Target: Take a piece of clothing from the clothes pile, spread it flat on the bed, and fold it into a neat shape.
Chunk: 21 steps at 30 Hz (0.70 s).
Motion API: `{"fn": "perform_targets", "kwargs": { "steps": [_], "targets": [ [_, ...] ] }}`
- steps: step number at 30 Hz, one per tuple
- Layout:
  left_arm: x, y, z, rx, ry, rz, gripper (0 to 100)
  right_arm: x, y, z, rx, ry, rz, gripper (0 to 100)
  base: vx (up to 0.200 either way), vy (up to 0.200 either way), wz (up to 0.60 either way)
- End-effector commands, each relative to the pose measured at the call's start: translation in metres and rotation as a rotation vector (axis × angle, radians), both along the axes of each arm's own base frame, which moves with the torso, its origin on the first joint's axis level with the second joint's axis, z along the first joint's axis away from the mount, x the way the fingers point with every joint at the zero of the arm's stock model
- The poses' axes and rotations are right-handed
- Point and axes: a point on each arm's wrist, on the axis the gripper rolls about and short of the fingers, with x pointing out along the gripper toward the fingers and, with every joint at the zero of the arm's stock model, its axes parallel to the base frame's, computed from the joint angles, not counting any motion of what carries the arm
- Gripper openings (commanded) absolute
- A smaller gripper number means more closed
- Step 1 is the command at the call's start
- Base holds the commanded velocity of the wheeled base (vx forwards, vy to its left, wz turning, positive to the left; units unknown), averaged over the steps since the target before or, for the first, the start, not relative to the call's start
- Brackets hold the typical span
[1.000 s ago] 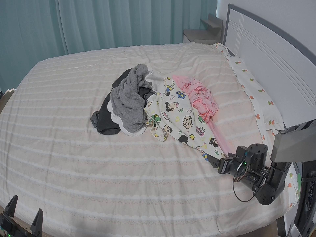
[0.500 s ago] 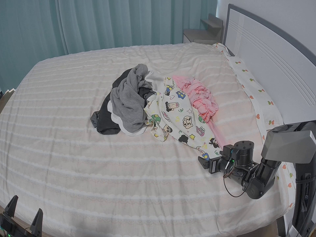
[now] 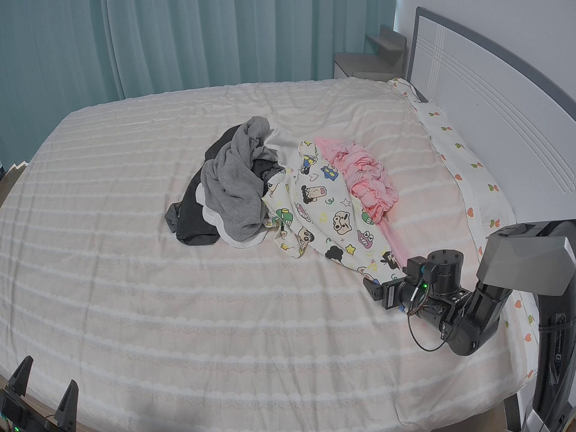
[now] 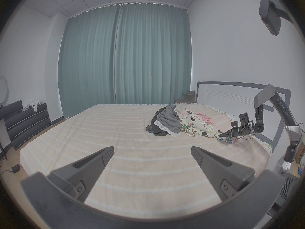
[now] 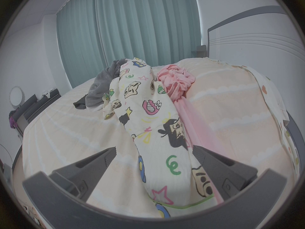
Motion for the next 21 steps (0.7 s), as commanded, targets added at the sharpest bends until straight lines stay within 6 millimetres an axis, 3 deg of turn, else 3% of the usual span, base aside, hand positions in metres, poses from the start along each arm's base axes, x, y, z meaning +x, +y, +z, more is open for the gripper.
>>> {"fn": "perform_targets", "kwargs": {
  "steps": [1,12,13,21],
  "targets": [
    [0.000,0.000,-0.004,0.000,-0.003,0.000,100,0.001,0.003,-0.017,-0.039,0.031,0.016,100,0.000,0.000,0.00],
    [0.000,0.000,-0.004,0.000,-0.003,0.000,100,0.018,0.010,-0.021,-0.067,0.070,0.021,100,0.000,0.000,0.00],
    [0.000,0.000,-0.004,-0.001,-0.003,0.000,100,0.019,0.010,-0.021,-0.068,0.073,0.021,0,0.000,0.000,0.00],
    [0.000,0.000,-0.004,0.000,-0.003,0.000,100,0.016,0.013,-0.018,-0.074,0.071,0.033,0,0.000,0.000,0.00]
  ]
}}
